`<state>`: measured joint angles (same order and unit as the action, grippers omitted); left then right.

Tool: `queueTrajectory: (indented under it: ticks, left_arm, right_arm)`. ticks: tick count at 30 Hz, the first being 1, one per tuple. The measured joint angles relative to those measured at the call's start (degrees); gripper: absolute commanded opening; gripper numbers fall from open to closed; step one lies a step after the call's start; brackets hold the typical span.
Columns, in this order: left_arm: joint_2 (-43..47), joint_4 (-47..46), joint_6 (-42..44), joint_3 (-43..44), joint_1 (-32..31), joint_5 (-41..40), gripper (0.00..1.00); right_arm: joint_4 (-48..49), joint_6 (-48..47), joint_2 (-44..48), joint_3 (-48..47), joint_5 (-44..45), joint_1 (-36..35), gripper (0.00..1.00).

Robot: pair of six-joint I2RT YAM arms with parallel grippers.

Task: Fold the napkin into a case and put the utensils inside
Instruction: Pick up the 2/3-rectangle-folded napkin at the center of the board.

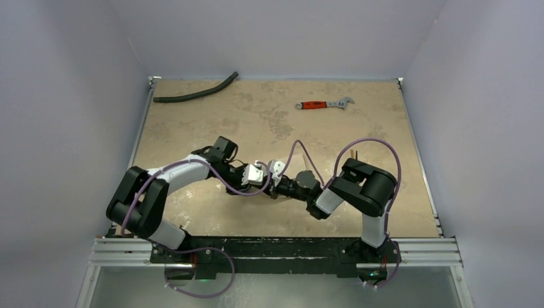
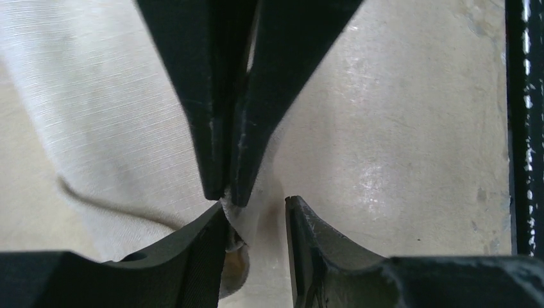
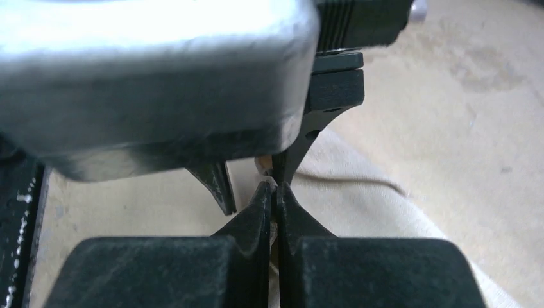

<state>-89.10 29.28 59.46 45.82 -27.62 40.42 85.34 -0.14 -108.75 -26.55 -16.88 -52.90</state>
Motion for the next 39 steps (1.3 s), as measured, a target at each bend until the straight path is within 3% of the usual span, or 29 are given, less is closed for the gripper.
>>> queueTrajectory:
  ticks: [7, 14, 15, 17, 20, 27, 31, 33, 34, 39]
  left_arm:
    - [9.5, -7.1, -6.7, -2.6, 1.8, -0.4, 0.40]
    - [8.6, -7.4, -5.8, -3.4, 1.8, 0.3, 0.41]
    - [8.4, -7.3, -5.2, -3.6, 1.8, 0.5, 0.40]
    - [8.2, -7.3, -3.9, -4.1, 1.8, 0.5, 0.25]
    - [8.0, -7.5, -3.1, -4.9, 1.7, 0.6, 0.00]
    - [7.6, -10.8, -4.2, -5.7, 1.7, 0.3, 0.00]
    - [7.6, -13.3, -6.0, -6.5, 1.7, -0.1, 0.00]
    - [7.6, -14.0, -6.6, -7.0, 1.7, -0.2, 0.00]
    - [7.6, -14.4, -6.9, -7.2, 1.7, -0.3, 0.00]
    - [7.6, -15.0, -7.7, -7.3, 1.7, -0.3, 0.00]
  right_arm:
    - [2.0, -0.3, 0.4, -1.6, -2.0, 0.0, 0.00]
    - [2.3, -0.2, -0.4, -1.8, -4.4, 0.4, 0.00]
    - [2.2, -0.2, -0.5, -1.9, -5.0, 0.4, 0.00]
    - [2.1, -0.2, -0.7, -1.9, -5.7, 0.4, 0.00]
    - [2.0, 0.3, -0.7, -2.1, -6.5, 0.4, 0.12]
    - [2.0, 1.8, -0.3, -1.2, -6.1, 0.8, 0.52]
    - [2.0, 1.8, 2.6, 1.7, -5.3, 2.0, 0.67]
    - [2.0, 1.8, 4.9, 3.7, -5.1, 2.9, 0.92]
    - [2.1, 2.0, 5.8, 4.5, -5.0, 3.3, 0.98]
    - [2.5, 2.3, 5.6, 6.1, -5.7, 3.8, 0.99]
